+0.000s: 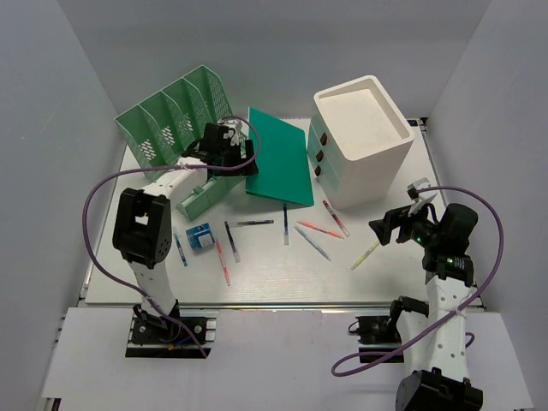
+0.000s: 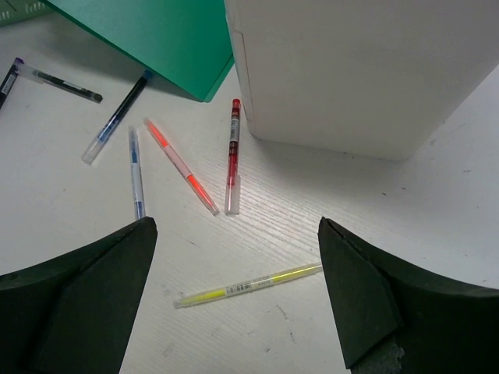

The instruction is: Organize the desk

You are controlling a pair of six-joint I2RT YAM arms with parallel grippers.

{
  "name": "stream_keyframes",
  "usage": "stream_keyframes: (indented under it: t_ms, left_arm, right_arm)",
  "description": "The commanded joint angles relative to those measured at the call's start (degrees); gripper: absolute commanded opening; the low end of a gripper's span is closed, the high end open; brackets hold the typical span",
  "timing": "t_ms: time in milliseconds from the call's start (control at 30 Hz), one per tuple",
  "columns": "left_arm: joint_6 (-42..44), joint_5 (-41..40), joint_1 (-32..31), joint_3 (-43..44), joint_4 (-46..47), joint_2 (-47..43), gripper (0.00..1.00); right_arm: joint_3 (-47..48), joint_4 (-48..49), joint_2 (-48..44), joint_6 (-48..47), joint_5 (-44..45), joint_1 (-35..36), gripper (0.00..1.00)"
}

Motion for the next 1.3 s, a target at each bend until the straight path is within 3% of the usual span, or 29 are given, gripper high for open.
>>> stream_keyframes:
  t_ms: [0,467,567,900,1100,1267]
  left_arm:
    - [0.4,0.2,-0.2,3.2,0.8,1.4,0.94]
    - [-2.1,6.9,-0.2,7.8,2.8,6.3,0.80]
    - [-2.8,7.8,-0.2,8.0,3.8,6.7,0.71]
    - [-6.7,14.8,-0.2,7.2,9.2,7.8,0.60]
    - [-7.1,15.4,-0.2,8.0,9.4,8.9,0.45]
    - [-7.9,15.4,-0.2,8.6,9.5,10.0,0.38]
  right_arm:
    - [0.4,1.7,0.0,-0.8,-1.5,0.3,0.89]
    - [0.3,2.2,-0.3,0.0,-1.3,0.4,0.89]
    - [0.3,2.1,-0.3,0.1,-1.5,0.3,0.89]
    - [0.1,2.4,-0.2,0.5,-1.5,0.3,0.89]
    - [0.1,2.3,0.0,0.6,-1.7,0.3,0.89]
    - [0.1,2.3,-0.3,0.7,-1.8,0.3,0.89]
